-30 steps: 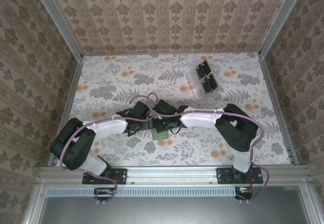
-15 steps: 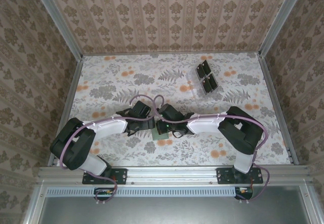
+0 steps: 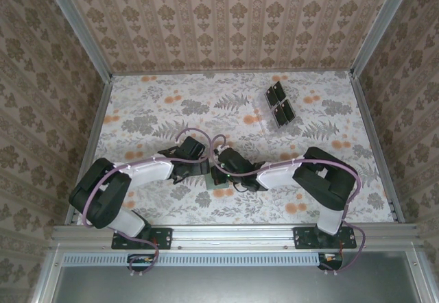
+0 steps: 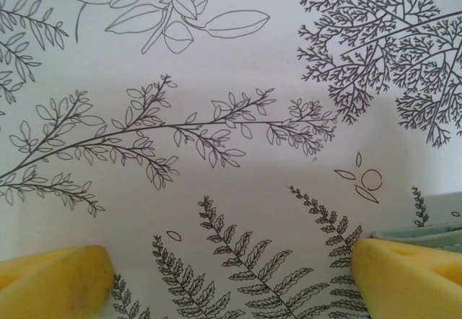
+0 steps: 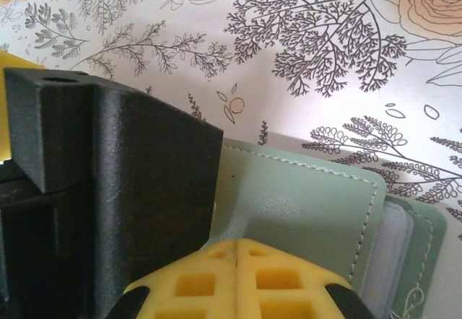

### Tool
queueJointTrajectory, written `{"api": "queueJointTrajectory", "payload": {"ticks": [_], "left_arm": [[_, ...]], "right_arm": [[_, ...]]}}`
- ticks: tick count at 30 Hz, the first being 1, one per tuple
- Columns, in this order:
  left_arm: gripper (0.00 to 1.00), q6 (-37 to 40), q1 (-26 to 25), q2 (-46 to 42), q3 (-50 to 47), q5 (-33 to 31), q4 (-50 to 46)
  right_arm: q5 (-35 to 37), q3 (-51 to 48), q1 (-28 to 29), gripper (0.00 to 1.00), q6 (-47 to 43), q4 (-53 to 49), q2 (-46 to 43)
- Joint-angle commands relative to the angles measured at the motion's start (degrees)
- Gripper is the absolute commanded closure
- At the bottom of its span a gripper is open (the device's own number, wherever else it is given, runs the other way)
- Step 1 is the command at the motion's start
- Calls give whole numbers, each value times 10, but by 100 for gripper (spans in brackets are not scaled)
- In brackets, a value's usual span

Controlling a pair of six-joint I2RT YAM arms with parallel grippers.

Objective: Put the credit cards into the card holder

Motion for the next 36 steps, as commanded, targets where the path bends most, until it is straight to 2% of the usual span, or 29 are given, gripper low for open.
{"api": "queueJointTrajectory", "payload": {"ticks": [1, 8, 19, 36], "left_arm": [[0, -15, 6, 77, -52, 103, 14], [0, -13, 5, 81, -50, 104, 16], [0, -15, 4, 88, -51, 110, 23], [0, -18, 3, 92, -54, 116, 31]], "right_arm": [[-18, -52, 17, 100, 12, -176, 88], [-31, 23, 9, 100, -21, -240, 36], [-103, 94, -28, 100, -17, -236, -33], [-137, 72, -48, 100, 19, -188, -72]]}}
